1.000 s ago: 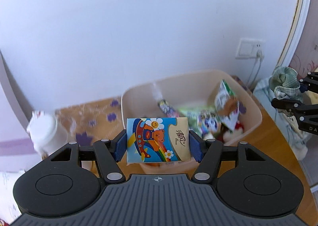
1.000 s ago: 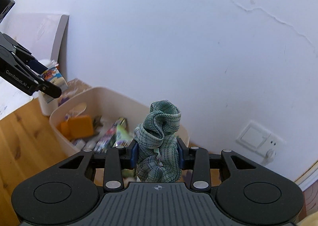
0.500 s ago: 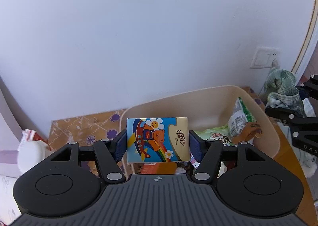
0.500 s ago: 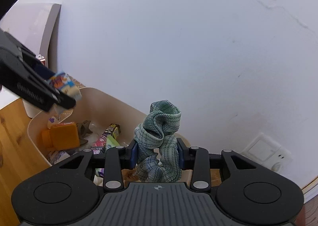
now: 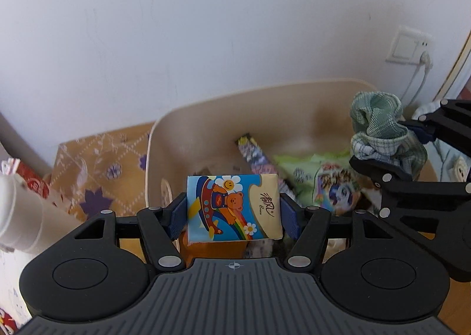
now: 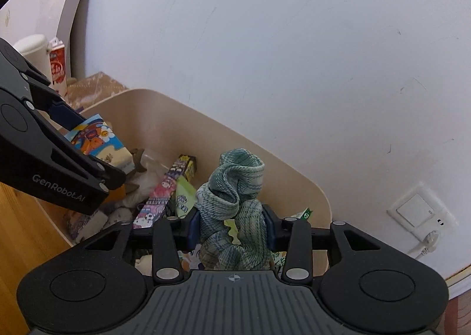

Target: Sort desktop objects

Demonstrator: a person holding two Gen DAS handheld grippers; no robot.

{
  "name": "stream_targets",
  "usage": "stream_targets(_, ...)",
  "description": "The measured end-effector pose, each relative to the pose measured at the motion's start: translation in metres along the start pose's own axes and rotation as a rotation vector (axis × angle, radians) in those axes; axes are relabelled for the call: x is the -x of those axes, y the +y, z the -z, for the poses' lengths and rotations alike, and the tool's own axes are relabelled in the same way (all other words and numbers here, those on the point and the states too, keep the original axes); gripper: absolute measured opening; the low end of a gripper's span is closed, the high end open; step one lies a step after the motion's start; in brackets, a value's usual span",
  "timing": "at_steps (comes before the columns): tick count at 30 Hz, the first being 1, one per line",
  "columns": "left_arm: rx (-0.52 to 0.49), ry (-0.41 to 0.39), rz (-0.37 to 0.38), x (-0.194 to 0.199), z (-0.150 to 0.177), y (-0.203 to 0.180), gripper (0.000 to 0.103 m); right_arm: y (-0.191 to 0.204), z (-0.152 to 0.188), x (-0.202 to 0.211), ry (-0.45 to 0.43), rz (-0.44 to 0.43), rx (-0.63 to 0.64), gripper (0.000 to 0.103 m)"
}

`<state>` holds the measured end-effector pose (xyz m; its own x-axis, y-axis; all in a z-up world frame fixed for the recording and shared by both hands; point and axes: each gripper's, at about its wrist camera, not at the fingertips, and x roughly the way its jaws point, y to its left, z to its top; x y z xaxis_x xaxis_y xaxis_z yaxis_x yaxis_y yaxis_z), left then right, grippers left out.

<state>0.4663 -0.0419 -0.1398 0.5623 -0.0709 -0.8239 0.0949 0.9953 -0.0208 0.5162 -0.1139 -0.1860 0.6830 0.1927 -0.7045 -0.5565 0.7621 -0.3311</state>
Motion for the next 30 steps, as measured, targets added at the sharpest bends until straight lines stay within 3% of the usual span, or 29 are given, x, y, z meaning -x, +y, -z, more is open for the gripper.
stream_targets(9, -0.007, -0.021, 0.023, 0.007, 0.005, 0.012, 0.074, 0.000, 0.008, 0.017, 0.004, 0.048, -0.112, 0.077)
stream_targets(15, -0.038, -0.026, 0.031, 0.018, 0.009, 0.011, 0.076, -0.006, 0.008, 0.037, -0.010, 0.041, -0.180, 0.080)
stream_targets(19, -0.052, -0.042, 0.017, 0.031, 0.014, 0.007, 0.076, -0.010, 0.011, 0.055, -0.021, 0.035, -0.203, 0.089)
stream_targets(25, 0.027, -0.060, 0.037, 0.056, 0.022, 0.017, 0.076, -0.017, 0.023, 0.092, -0.048, 0.011, -0.211, 0.091)
stream_targets(30, 0.014, -0.101, 0.008, 0.098, 0.032, 0.009, 0.076, -0.023, 0.034, 0.125, -0.070, -0.004, -0.241, 0.091)
